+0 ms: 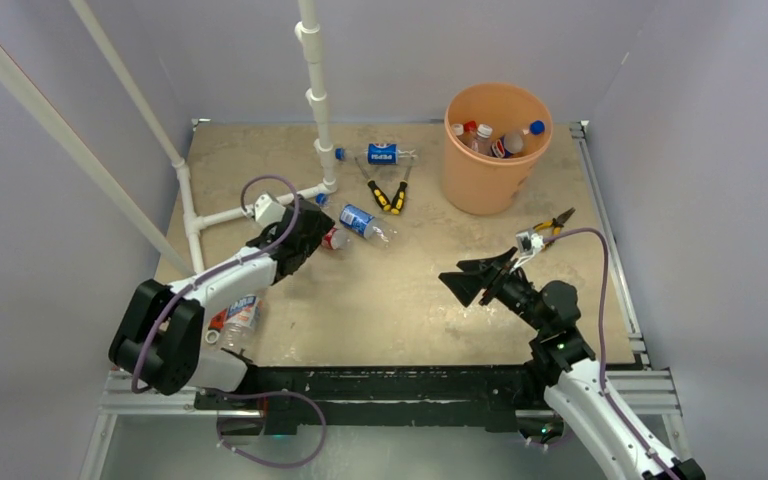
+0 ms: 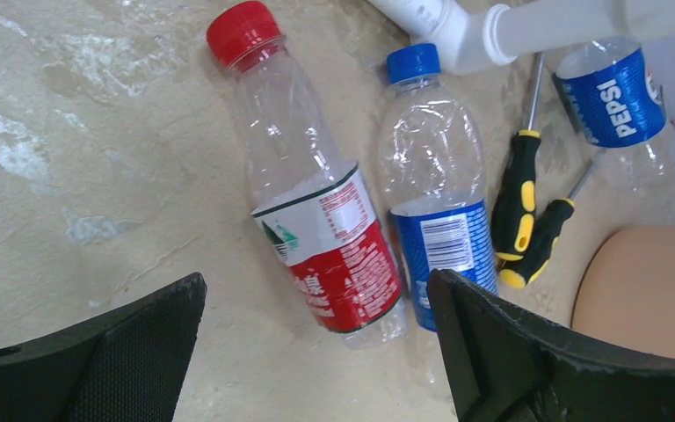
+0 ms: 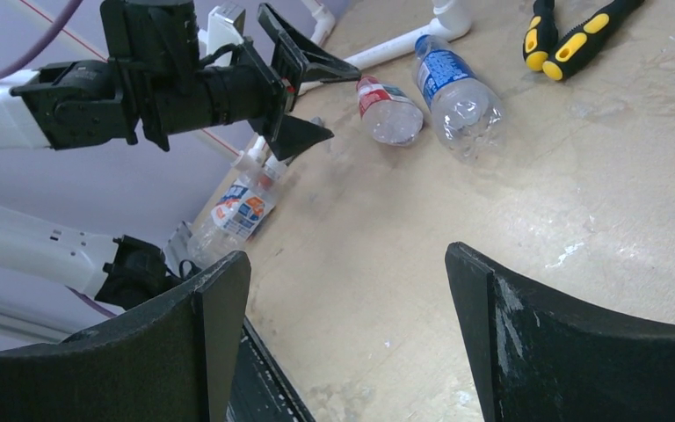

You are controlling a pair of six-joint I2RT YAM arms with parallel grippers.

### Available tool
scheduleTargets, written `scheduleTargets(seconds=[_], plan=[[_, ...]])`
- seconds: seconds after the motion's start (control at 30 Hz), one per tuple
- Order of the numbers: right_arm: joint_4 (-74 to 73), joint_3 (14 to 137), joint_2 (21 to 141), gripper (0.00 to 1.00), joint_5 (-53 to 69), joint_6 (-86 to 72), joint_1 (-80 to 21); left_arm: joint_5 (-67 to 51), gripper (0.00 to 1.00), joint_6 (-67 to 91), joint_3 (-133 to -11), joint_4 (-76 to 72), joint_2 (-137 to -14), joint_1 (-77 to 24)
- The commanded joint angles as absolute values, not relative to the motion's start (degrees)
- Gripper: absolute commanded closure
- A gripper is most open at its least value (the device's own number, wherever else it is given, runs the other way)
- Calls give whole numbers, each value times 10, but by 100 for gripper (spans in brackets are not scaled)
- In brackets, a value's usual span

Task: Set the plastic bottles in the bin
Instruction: Pick up the plastic bottle at the center of the board.

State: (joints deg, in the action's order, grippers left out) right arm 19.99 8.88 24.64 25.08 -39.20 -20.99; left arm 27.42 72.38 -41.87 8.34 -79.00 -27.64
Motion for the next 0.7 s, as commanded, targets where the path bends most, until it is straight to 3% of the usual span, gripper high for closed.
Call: scheduleTargets(seconds=[0.0, 0.33, 0.5, 0.67], plan=[[217, 94, 255, 15, 255, -379, -212, 270, 3, 776, -479, 112, -813, -269], [196, 113, 242, 15, 252, -373, -211, 248, 6, 805, -527, 160, -920, -260], [172, 124, 225, 16, 249, -371, -212, 237, 13, 810, -521, 146, -951, -256], [150, 132, 207, 16, 243, -371, -212, 234, 28, 811, -504, 122, -956, -255]])
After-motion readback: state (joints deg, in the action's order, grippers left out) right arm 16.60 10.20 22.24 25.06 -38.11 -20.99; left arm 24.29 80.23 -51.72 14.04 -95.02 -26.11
